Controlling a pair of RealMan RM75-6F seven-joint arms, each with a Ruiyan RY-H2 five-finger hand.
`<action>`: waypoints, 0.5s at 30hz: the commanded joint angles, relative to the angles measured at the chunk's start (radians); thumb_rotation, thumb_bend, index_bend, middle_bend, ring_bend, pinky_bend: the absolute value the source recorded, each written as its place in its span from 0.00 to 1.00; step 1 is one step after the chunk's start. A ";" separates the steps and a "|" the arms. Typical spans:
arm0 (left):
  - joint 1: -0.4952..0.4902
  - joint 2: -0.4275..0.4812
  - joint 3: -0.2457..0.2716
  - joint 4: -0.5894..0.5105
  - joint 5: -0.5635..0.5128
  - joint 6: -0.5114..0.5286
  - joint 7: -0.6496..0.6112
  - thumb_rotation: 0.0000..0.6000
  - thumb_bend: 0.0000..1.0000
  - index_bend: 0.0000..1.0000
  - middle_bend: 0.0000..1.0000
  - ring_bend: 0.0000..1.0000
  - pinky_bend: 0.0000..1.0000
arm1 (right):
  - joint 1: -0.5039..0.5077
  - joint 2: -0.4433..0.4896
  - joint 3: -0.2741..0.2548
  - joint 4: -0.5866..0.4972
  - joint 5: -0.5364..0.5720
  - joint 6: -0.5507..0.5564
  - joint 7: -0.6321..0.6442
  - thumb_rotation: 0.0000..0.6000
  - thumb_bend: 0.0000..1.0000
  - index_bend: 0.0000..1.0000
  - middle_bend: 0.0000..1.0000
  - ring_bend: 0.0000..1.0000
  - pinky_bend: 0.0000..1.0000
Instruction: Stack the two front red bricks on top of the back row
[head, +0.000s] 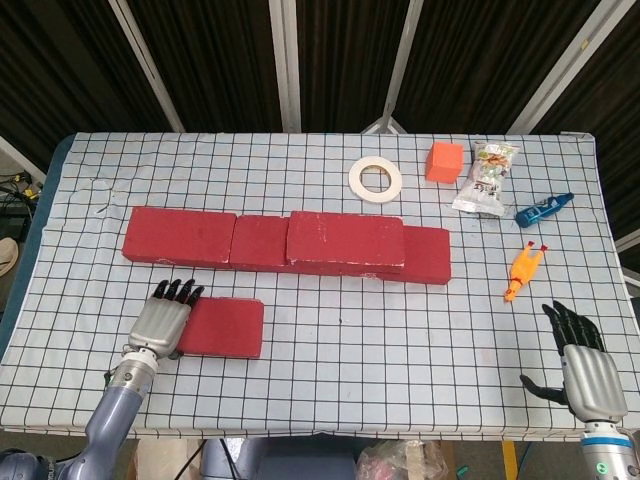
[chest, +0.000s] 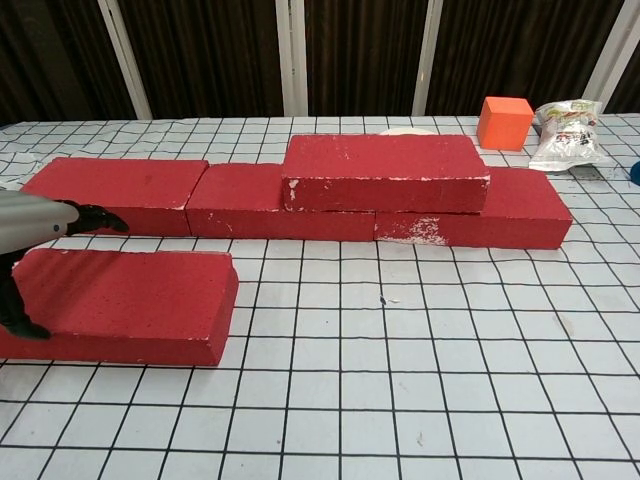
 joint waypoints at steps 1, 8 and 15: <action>-0.008 -0.005 0.007 0.007 -0.002 -0.005 -0.009 1.00 0.00 0.00 0.00 0.00 0.00 | 0.000 -0.002 0.002 0.001 0.003 -0.003 -0.002 1.00 0.18 0.03 0.00 0.00 0.00; -0.030 -0.025 0.022 0.040 -0.029 -0.003 -0.014 1.00 0.00 0.00 0.00 0.00 0.00 | 0.000 -0.004 0.007 0.001 0.010 -0.012 -0.006 1.00 0.18 0.03 0.00 0.00 0.00; -0.058 -0.041 0.033 0.059 -0.051 -0.004 -0.003 1.00 0.00 0.00 0.03 0.00 0.00 | -0.001 -0.003 0.012 0.000 0.020 -0.018 -0.006 1.00 0.18 0.03 0.00 0.00 0.00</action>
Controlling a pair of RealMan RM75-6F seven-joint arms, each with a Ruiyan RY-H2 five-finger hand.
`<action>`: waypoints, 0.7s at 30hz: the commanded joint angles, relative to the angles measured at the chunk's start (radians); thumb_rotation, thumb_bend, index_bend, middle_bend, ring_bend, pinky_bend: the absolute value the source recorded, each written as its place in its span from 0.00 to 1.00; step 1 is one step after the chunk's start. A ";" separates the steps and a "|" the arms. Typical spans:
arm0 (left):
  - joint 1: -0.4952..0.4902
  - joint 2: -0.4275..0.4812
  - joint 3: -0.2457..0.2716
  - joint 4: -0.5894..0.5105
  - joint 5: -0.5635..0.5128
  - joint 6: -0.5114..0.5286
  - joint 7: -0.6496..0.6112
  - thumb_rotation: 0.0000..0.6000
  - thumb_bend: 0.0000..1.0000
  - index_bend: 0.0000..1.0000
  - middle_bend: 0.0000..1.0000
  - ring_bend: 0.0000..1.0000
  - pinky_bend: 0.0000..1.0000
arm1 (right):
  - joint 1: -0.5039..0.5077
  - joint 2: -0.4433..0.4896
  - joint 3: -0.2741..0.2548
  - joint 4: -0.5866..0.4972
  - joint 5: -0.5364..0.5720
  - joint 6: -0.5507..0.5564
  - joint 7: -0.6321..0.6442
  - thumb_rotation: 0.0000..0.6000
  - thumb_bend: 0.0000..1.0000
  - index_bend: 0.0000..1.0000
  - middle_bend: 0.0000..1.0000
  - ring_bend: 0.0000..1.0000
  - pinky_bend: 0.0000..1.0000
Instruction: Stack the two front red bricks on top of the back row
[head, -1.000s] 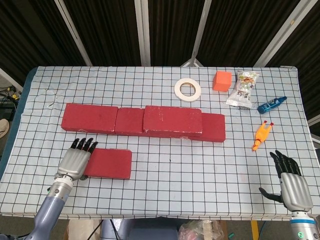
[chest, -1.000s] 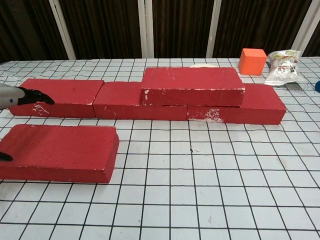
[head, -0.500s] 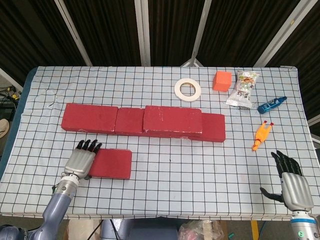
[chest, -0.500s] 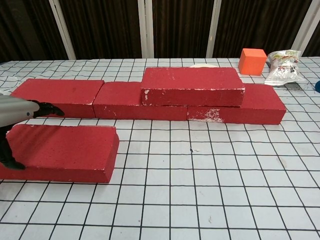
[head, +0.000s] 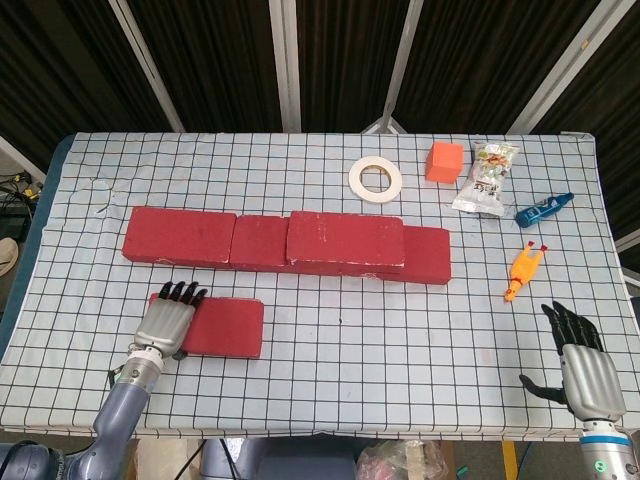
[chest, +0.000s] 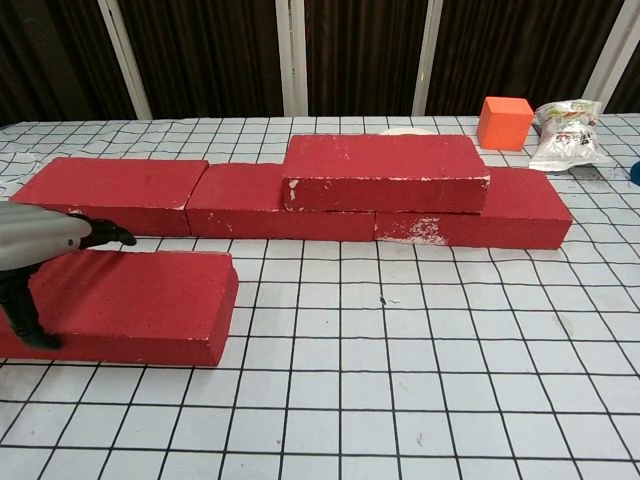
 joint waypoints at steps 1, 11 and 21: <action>-0.010 -0.005 0.006 0.005 -0.007 -0.002 0.008 1.00 0.00 0.00 0.04 0.00 0.00 | 0.000 0.000 0.002 0.000 0.004 -0.002 0.000 1.00 0.18 0.03 0.00 0.00 0.00; -0.029 -0.017 0.022 0.014 0.005 0.032 0.010 1.00 0.00 0.08 0.13 0.00 0.00 | -0.001 0.005 0.006 -0.005 0.007 -0.011 0.011 1.00 0.18 0.03 0.00 0.00 0.00; -0.059 0.060 -0.010 -0.058 0.013 0.026 -0.014 1.00 0.00 0.16 0.15 0.00 0.00 | 0.002 0.004 0.008 -0.008 0.017 -0.025 0.006 1.00 0.18 0.03 0.00 0.00 0.00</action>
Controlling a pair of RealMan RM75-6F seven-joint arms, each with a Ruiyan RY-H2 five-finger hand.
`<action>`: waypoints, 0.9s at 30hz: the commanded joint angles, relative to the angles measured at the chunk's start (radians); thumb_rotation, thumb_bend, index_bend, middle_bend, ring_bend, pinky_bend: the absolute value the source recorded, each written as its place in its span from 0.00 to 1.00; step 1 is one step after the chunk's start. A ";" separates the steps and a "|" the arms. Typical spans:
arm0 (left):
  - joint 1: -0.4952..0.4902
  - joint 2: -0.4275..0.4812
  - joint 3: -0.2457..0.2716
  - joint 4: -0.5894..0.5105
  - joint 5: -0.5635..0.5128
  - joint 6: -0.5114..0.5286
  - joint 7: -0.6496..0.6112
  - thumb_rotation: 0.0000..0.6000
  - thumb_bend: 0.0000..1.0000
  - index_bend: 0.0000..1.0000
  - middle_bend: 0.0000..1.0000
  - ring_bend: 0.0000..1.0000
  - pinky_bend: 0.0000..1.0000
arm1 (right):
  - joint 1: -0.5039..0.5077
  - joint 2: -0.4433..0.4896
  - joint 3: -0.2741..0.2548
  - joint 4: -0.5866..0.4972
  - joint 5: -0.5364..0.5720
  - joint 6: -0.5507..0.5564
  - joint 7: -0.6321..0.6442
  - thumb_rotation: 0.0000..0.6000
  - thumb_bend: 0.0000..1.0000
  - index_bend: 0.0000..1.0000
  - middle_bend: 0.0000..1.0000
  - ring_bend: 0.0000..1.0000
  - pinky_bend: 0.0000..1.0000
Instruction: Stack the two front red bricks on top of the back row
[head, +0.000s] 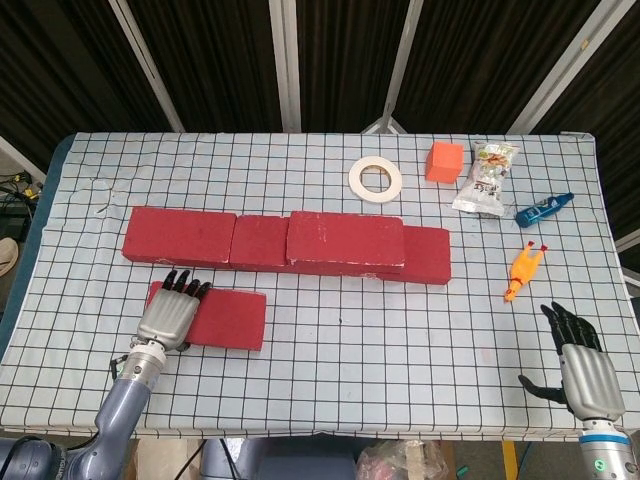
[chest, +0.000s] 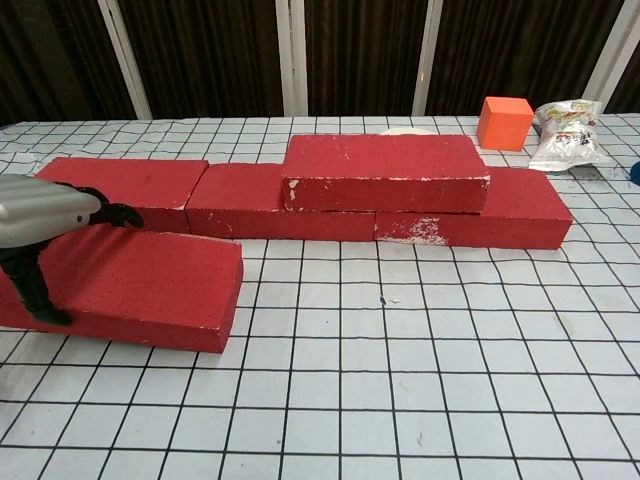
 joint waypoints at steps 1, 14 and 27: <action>-0.029 0.054 -0.030 -0.054 -0.057 -0.018 0.007 1.00 0.00 0.17 0.16 0.00 0.00 | 0.002 0.000 0.001 -0.001 0.004 -0.004 -0.002 1.00 0.18 0.03 0.00 0.00 0.00; -0.176 0.311 -0.199 -0.216 -0.289 -0.110 -0.017 1.00 0.00 0.20 0.16 0.00 0.00 | 0.018 -0.022 0.013 0.004 0.053 -0.029 -0.052 1.00 0.18 0.03 0.00 0.00 0.00; -0.254 0.356 -0.249 0.050 -0.255 -0.378 -0.230 1.00 0.00 0.24 0.17 0.00 0.00 | 0.035 -0.044 0.040 0.013 0.141 -0.037 -0.104 1.00 0.18 0.03 0.00 0.00 0.00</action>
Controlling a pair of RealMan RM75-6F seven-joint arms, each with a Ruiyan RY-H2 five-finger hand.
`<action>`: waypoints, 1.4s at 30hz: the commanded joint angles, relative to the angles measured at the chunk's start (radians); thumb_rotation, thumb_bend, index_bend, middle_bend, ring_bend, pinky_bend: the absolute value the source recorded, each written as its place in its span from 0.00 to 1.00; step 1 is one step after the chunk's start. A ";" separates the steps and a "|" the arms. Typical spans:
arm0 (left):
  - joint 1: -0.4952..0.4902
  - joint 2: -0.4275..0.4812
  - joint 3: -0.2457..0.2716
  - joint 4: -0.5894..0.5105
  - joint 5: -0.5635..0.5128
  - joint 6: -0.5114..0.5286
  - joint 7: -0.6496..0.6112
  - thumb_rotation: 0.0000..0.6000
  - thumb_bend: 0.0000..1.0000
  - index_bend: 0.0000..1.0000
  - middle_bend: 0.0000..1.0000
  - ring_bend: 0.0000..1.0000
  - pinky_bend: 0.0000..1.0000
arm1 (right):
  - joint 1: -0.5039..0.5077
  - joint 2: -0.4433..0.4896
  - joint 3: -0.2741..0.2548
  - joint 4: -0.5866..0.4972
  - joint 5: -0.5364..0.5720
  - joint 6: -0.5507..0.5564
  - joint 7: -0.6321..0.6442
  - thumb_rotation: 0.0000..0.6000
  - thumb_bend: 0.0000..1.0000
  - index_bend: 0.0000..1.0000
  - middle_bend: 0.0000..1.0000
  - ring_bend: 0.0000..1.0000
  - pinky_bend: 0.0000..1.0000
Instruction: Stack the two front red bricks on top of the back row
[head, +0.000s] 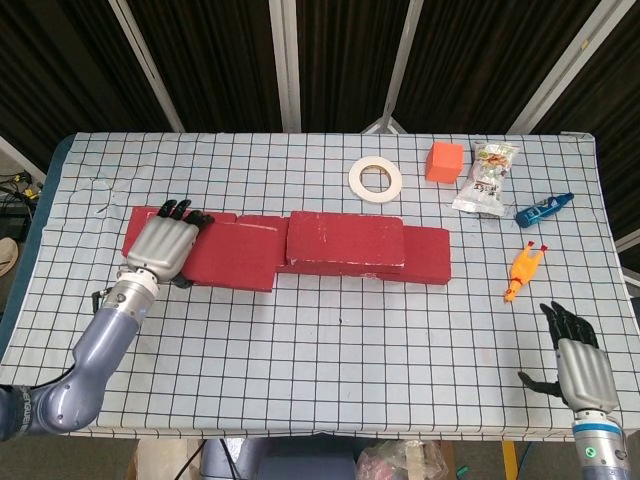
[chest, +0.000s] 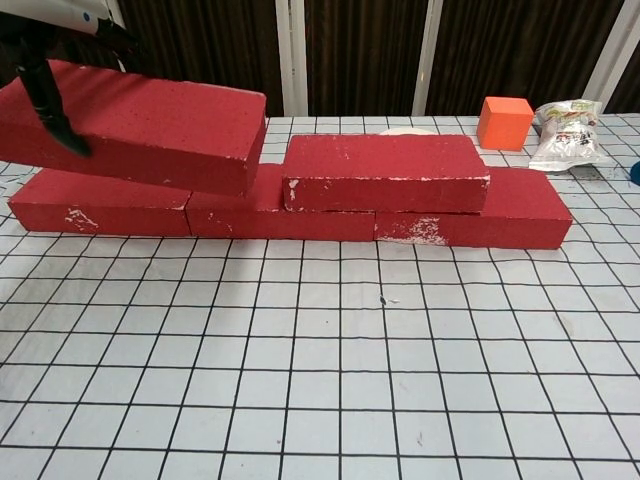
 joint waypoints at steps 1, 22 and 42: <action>0.006 -0.009 0.000 0.122 0.080 -0.107 -0.121 1.00 0.00 0.24 0.17 0.00 0.00 | 0.004 -0.009 0.007 0.003 0.020 0.002 -0.017 1.00 0.18 0.03 0.00 0.00 0.00; -0.042 -0.075 0.085 0.499 0.198 -0.372 -0.393 1.00 0.00 0.24 0.16 0.00 0.00 | 0.029 -0.074 0.033 0.009 0.143 0.038 -0.164 1.00 0.18 0.03 0.00 0.00 0.00; -0.053 -0.233 0.123 0.716 0.334 -0.412 -0.554 1.00 0.00 0.24 0.16 0.00 0.00 | 0.045 -0.098 0.042 0.021 0.197 0.045 -0.206 1.00 0.18 0.03 0.00 0.00 0.00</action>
